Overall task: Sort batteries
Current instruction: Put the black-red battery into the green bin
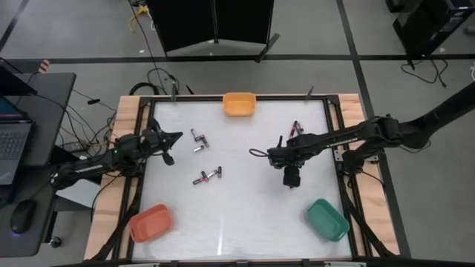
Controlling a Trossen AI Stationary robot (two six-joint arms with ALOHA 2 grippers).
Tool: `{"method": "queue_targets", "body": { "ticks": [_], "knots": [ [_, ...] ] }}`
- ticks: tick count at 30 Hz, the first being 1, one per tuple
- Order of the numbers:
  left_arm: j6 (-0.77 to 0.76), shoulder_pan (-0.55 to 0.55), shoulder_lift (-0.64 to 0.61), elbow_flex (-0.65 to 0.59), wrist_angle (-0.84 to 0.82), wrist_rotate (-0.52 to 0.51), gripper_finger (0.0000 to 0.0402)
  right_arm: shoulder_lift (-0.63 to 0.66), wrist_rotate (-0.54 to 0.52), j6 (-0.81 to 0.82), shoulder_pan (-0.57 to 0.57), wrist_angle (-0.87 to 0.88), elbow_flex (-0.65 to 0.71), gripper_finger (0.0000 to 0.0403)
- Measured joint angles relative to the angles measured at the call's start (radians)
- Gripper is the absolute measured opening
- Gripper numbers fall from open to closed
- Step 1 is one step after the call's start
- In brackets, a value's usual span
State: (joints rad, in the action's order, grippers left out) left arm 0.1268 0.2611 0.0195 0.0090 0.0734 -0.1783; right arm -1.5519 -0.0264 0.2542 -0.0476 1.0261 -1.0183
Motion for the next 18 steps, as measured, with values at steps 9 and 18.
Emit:
{"method": "queue_targets", "body": {
  "ticks": [9, 18],
  "knots": [
    [-0.001, 0.0, 0.0, 0.0, -0.033, 0.0, 0.0017, 0.0, -0.03, -0.161, 0.004, -0.037, 0.081, 0.0159],
    [-0.008, 0.0, 0.0, 0.0, -0.042, 0.0, 0.0017, 0.0, -0.032, -0.211, 0.004, -0.109, 0.144, 0.0158]
  ]
}}
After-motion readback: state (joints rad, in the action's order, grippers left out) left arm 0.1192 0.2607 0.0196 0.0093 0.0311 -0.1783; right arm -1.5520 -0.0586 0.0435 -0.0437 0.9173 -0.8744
